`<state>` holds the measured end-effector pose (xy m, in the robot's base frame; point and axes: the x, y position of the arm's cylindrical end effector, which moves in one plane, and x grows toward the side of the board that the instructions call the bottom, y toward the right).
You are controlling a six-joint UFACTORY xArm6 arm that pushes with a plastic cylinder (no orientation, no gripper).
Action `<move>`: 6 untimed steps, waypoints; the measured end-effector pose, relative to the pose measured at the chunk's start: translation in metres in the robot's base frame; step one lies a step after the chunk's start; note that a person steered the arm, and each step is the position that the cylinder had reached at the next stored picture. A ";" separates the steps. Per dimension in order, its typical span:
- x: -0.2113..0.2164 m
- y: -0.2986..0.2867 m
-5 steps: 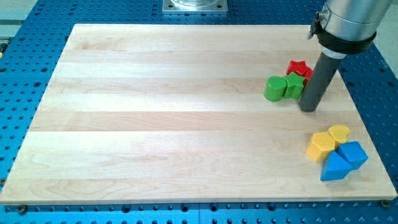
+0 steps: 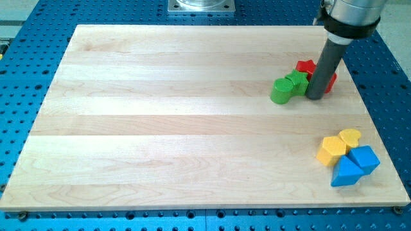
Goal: Separate the green blocks from the red blocks
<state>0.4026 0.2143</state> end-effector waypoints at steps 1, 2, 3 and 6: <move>-0.013 -0.004; -0.016 -0.048; 0.008 -0.107; -0.030 -0.138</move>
